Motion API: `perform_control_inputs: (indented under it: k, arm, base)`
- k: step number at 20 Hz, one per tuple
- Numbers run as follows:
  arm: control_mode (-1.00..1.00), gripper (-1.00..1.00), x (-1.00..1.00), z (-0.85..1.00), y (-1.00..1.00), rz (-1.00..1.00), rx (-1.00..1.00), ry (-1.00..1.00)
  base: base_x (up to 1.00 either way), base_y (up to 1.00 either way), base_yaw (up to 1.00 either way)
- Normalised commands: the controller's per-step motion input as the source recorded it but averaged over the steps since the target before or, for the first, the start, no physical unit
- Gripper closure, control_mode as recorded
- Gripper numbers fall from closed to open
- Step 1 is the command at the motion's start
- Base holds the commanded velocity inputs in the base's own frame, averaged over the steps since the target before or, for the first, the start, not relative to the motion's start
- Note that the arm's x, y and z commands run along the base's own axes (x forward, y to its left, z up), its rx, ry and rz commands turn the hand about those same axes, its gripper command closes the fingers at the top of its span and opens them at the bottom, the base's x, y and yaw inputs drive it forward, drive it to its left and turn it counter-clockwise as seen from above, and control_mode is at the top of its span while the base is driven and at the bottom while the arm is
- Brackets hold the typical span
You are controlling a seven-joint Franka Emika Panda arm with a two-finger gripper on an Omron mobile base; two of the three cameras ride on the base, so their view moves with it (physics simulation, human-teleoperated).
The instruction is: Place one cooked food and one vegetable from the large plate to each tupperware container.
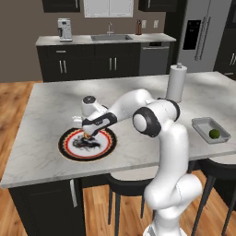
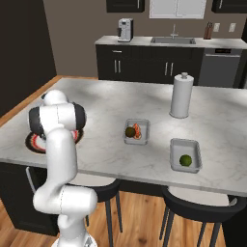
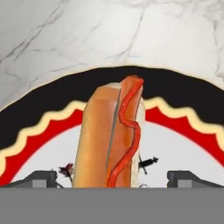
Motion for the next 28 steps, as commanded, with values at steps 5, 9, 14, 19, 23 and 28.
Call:
perform_control_inputs:
  k: [5,9,14,19,23,28]
  arm:
    - [-1.00,-1.00,0.20,-0.29,0.07,0.00,0.00,0.01]
    - [-1.00,1.00,0.17,-0.27,0.22,0.00,0.00,0.00]
    - [-1.00,1.00,0.00,-0.10,0.04,0.00,0.00,0.00]
    - [-1.00,1.00,-0.01,-0.07,0.01,0.00,0.00,0.03]
    - [-1.00,1.00,-0.40,0.05,-0.24,0.00,0.01,0.01]
    - [-1.00,1.00,-0.79,0.48,-0.63,0.06,0.01,0.00]
  base:
    - [0.00,0.00,0.00]
    - [0.00,0.00,0.00]
    - [0.00,0.00,0.00]
    - [0.00,0.00,0.00]
    - [0.00,0.00,0.00]
    - [0.00,0.00,0.00]
